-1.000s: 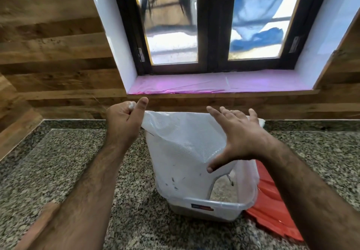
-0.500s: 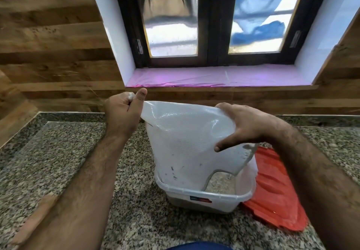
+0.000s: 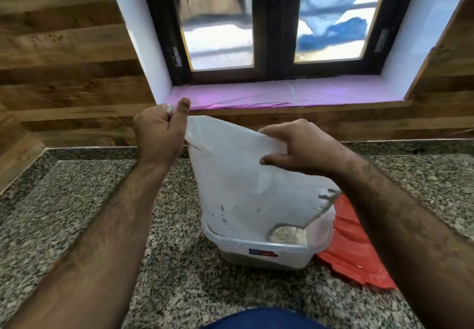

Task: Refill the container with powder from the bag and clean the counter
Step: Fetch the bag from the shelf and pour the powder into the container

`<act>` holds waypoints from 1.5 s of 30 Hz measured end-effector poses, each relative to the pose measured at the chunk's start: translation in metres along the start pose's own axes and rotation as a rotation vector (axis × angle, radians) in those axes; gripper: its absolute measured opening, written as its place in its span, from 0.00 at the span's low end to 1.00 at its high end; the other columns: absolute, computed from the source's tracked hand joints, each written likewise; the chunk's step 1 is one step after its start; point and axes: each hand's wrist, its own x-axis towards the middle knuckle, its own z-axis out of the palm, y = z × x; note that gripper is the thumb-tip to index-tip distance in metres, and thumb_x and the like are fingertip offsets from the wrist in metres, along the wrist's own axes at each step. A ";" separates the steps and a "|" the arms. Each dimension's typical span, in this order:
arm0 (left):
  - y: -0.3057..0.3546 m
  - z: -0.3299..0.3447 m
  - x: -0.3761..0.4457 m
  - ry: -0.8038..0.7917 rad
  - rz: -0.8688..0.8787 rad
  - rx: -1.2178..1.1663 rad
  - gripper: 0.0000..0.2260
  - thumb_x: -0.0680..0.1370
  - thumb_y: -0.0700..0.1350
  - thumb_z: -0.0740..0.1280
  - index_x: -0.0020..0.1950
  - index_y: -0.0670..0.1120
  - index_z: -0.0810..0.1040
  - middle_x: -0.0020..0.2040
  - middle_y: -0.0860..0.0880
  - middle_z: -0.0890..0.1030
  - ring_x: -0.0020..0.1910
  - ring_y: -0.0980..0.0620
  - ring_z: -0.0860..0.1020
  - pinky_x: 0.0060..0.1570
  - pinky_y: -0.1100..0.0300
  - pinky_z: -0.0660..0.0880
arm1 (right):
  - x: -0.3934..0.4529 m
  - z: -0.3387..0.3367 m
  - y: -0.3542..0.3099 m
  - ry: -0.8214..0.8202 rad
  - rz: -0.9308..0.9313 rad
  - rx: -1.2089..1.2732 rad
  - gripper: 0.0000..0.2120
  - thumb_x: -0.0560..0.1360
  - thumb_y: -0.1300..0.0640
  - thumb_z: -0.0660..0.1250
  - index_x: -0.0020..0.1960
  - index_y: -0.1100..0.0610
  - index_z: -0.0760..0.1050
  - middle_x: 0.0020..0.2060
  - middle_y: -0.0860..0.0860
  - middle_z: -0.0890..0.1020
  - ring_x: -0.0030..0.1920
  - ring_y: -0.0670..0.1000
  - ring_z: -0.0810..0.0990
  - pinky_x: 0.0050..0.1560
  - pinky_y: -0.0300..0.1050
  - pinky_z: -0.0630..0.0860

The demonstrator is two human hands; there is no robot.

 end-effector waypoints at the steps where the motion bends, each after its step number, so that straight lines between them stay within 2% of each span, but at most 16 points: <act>1: -0.001 0.001 -0.001 0.004 0.003 0.016 0.27 0.84 0.53 0.70 0.28 0.50 0.65 0.25 0.49 0.66 0.25 0.51 0.62 0.30 0.60 0.62 | 0.001 0.000 -0.002 0.010 -0.005 -0.031 0.17 0.78 0.43 0.75 0.66 0.45 0.84 0.54 0.43 0.88 0.53 0.47 0.85 0.56 0.44 0.79; 5: -0.004 0.001 0.001 -0.011 0.004 0.061 0.27 0.85 0.55 0.69 0.29 0.47 0.67 0.25 0.49 0.66 0.25 0.51 0.63 0.29 0.58 0.64 | 0.005 0.004 -0.003 0.065 -0.029 -0.205 0.23 0.84 0.36 0.60 0.48 0.51 0.84 0.43 0.46 0.86 0.44 0.50 0.83 0.44 0.45 0.74; 9: 0.006 -0.007 -0.001 -0.047 -0.102 0.062 0.31 0.85 0.67 0.61 0.34 0.43 0.72 0.31 0.48 0.72 0.30 0.51 0.68 0.33 0.59 0.63 | 0.004 0.005 -0.005 0.197 -0.073 -0.253 0.24 0.86 0.38 0.56 0.46 0.51 0.83 0.43 0.46 0.83 0.38 0.48 0.75 0.41 0.43 0.68; 11: 0.022 -0.012 -0.010 -0.070 -0.170 -0.014 0.35 0.82 0.72 0.52 0.59 0.43 0.82 0.53 0.46 0.84 0.48 0.52 0.80 0.45 0.61 0.74 | 0.004 0.010 -0.001 0.274 -0.080 -0.274 0.25 0.86 0.38 0.56 0.45 0.52 0.83 0.42 0.47 0.83 0.36 0.49 0.74 0.41 0.43 0.66; 12: 0.027 -0.015 -0.015 -0.069 -0.195 -0.056 0.38 0.81 0.71 0.50 0.76 0.46 0.75 0.70 0.46 0.80 0.64 0.52 0.78 0.59 0.64 0.74 | 0.004 0.013 0.002 0.311 -0.084 -0.286 0.25 0.86 0.38 0.55 0.45 0.52 0.83 0.42 0.47 0.84 0.36 0.50 0.75 0.40 0.43 0.66; 14: 0.031 -0.016 -0.029 -0.130 -0.236 -0.183 0.41 0.79 0.72 0.47 0.89 0.54 0.53 0.88 0.52 0.58 0.84 0.56 0.60 0.81 0.59 0.58 | 0.004 0.018 0.009 0.376 -0.104 -0.291 0.26 0.86 0.38 0.54 0.44 0.52 0.82 0.42 0.48 0.85 0.36 0.55 0.81 0.38 0.44 0.67; 17: 0.031 -0.013 -0.044 -0.428 -0.417 -0.554 0.46 0.76 0.79 0.43 0.89 0.56 0.49 0.88 0.54 0.59 0.85 0.57 0.60 0.86 0.46 0.52 | 0.005 0.025 0.015 0.418 -0.115 -0.271 0.27 0.86 0.38 0.54 0.41 0.53 0.80 0.37 0.48 0.82 0.34 0.56 0.80 0.36 0.43 0.67; 22: 0.030 -0.008 -0.050 -0.261 -0.519 -0.619 0.58 0.68 0.86 0.43 0.89 0.52 0.49 0.89 0.54 0.55 0.86 0.60 0.55 0.86 0.53 0.50 | 0.007 0.027 0.014 0.415 -0.068 -0.282 0.26 0.86 0.38 0.55 0.38 0.53 0.76 0.33 0.44 0.73 0.31 0.50 0.71 0.36 0.43 0.65; 26: 0.038 -0.006 -0.065 -0.508 -0.520 -0.711 0.52 0.73 0.79 0.32 0.88 0.51 0.59 0.82 0.55 0.72 0.80 0.59 0.70 0.83 0.53 0.61 | 0.010 0.025 0.014 0.412 -0.067 -0.281 0.26 0.85 0.38 0.55 0.38 0.53 0.76 0.33 0.45 0.75 0.31 0.50 0.72 0.36 0.43 0.66; 29: 0.038 -0.006 -0.064 -0.343 -0.564 -0.649 0.64 0.60 0.90 0.43 0.89 0.55 0.50 0.88 0.55 0.54 0.86 0.59 0.55 0.84 0.55 0.49 | 0.009 0.023 0.018 0.419 -0.054 -0.294 0.27 0.86 0.37 0.55 0.38 0.53 0.76 0.35 0.47 0.79 0.32 0.52 0.73 0.36 0.44 0.67; 31: 0.037 -0.007 -0.062 -0.242 -0.465 -0.499 0.64 0.59 0.90 0.43 0.89 0.57 0.44 0.89 0.56 0.45 0.86 0.59 0.48 0.84 0.59 0.48 | 0.009 0.022 0.018 0.428 -0.060 -0.304 0.27 0.85 0.38 0.55 0.38 0.54 0.76 0.35 0.48 0.80 0.32 0.52 0.72 0.37 0.44 0.65; 35: 0.053 -0.015 -0.056 -0.185 0.201 0.066 0.58 0.73 0.83 0.41 0.88 0.39 0.43 0.89 0.40 0.41 0.88 0.44 0.42 0.86 0.49 0.42 | 0.008 0.022 0.013 0.406 -0.093 -0.332 0.29 0.85 0.37 0.52 0.39 0.54 0.78 0.35 0.49 0.81 0.31 0.52 0.74 0.37 0.43 0.66; 37: 0.058 -0.015 -0.042 -0.376 0.390 0.379 0.56 0.75 0.81 0.39 0.88 0.38 0.45 0.88 0.38 0.43 0.88 0.40 0.42 0.86 0.43 0.40 | 0.009 0.021 0.009 0.386 -0.117 -0.336 0.31 0.85 0.36 0.49 0.40 0.54 0.79 0.34 0.49 0.81 0.31 0.51 0.75 0.36 0.43 0.68; 40: 0.060 -0.010 -0.025 -0.751 0.430 0.776 0.55 0.72 0.82 0.33 0.89 0.46 0.45 0.89 0.46 0.46 0.88 0.48 0.43 0.85 0.44 0.38 | 0.012 0.021 0.004 0.367 -0.148 -0.335 0.29 0.85 0.36 0.51 0.41 0.54 0.80 0.33 0.49 0.80 0.30 0.51 0.74 0.35 0.43 0.68; 43: 0.065 -0.007 -0.023 -0.502 0.532 0.637 0.54 0.76 0.81 0.42 0.89 0.42 0.45 0.87 0.46 0.39 0.87 0.47 0.40 0.86 0.42 0.42 | 0.012 0.023 0.001 0.361 -0.147 -0.335 0.27 0.85 0.37 0.54 0.41 0.54 0.79 0.33 0.50 0.79 0.31 0.51 0.72 0.36 0.43 0.65; 45: 0.068 -0.005 -0.024 -0.532 0.537 0.650 0.55 0.76 0.81 0.43 0.89 0.41 0.45 0.87 0.46 0.40 0.87 0.46 0.40 0.86 0.41 0.43 | 0.011 0.021 0.000 0.381 -0.142 -0.326 0.25 0.85 0.38 0.57 0.40 0.54 0.77 0.33 0.49 0.78 0.31 0.52 0.71 0.37 0.44 0.64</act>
